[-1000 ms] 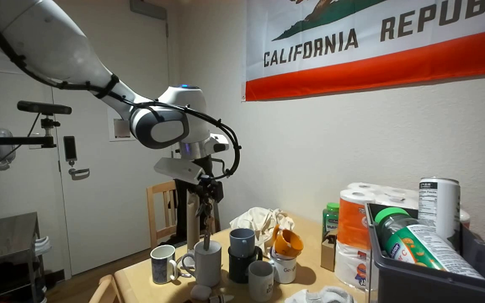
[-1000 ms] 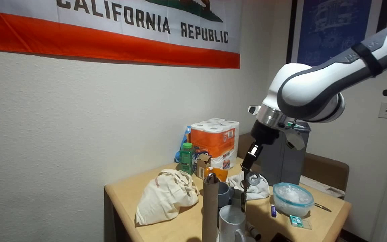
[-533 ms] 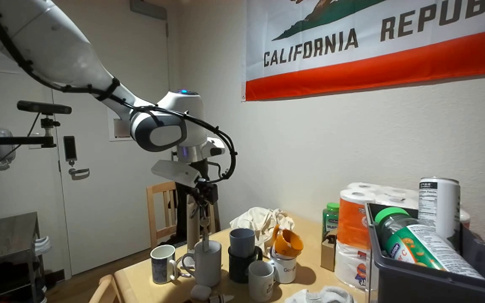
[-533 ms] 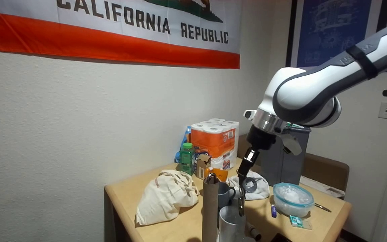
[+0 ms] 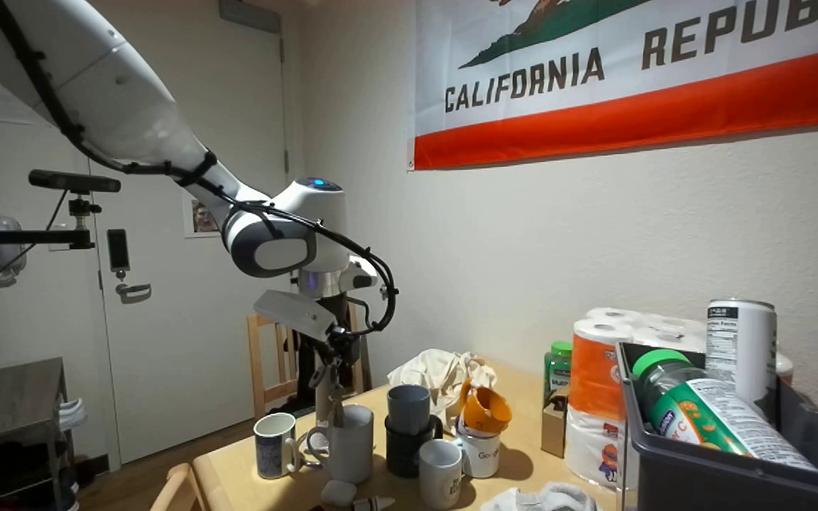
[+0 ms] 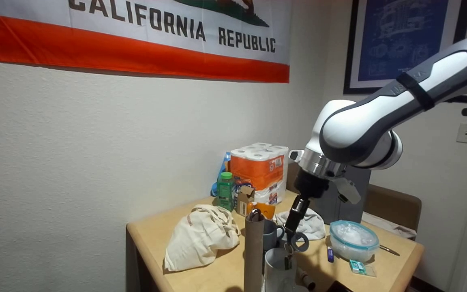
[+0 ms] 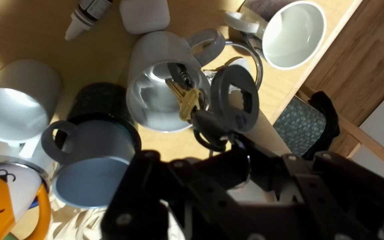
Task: Put the keys in the white cup
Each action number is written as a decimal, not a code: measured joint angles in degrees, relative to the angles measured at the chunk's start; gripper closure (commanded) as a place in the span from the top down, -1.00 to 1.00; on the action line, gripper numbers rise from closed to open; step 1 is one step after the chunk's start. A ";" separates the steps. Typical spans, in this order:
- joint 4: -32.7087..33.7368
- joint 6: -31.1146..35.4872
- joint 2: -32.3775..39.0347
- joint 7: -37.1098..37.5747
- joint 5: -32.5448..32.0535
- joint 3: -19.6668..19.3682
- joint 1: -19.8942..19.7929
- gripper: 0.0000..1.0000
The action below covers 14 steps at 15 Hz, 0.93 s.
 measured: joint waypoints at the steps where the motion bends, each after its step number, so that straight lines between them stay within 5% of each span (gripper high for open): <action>1: 0.00 0.09 0.61 -0.64 0.53 0.08 -0.05 -1.00; 14: -0.12 9.91 7.22 -4.68 5.07 3.89 -3.37 -1.00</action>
